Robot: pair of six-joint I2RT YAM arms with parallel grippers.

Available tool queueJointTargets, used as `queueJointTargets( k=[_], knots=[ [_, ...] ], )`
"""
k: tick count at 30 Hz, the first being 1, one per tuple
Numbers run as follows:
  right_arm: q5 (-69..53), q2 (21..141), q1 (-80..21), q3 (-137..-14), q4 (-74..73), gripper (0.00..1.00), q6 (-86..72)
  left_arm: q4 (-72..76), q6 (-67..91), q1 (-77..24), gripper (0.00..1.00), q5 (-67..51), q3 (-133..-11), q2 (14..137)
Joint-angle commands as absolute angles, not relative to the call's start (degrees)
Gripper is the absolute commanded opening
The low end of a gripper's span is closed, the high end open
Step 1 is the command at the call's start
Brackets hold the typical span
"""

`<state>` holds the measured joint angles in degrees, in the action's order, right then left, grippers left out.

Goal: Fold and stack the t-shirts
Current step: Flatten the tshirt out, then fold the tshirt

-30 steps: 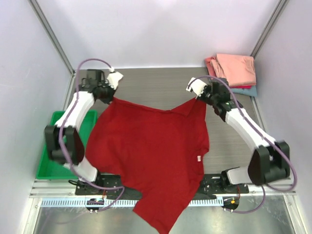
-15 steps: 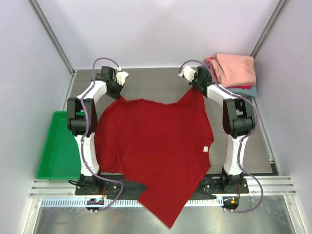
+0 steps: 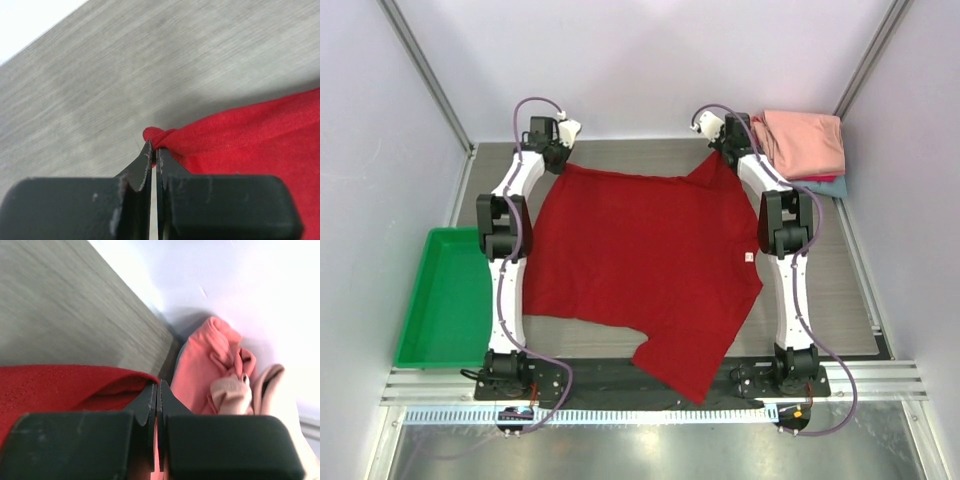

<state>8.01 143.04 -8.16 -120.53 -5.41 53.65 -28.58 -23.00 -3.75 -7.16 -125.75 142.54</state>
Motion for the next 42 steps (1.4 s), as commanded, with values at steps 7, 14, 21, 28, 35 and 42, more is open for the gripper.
queueJointTargets(
  k=[7,14,21,28,35,42],
  knots=[
    [8.53,138.97,-7.91,-125.0,-8.88,0.01,50.97,-26.63,-24.43,-3.25,0.0,-7.47,-130.71,143.09],
    [9.31,125.96,-8.26,-113.22,-11.77,0.01,49.93,-25.93,-26.89,-3.16,0.0,-10.19,-121.03,131.94],
    [10.81,116.81,-9.58,-105.13,-14.41,0.01,48.7,-25.58,-27.24,-3.16,0.0,-10.81,-116.03,126.4],
    [11.68,107.85,-11.34,-96.69,-16.35,0.01,46.5,-25.75,-28.83,-3.25,0.0,-10.2,-112.68,123.32],
    [13.01,99.15,-12.92,-88.0,-18.37,0.01,45.88,-26.8,-29.79,-3.25,0.0,-10.11,-108.73,120.59],
    [13.71,91.5,-14.24,-82.01,-20.39,0.01,45.44,-26.98,-31.02,-3.25,0.0,-9.58,-104.86,117.87]
  ],
)
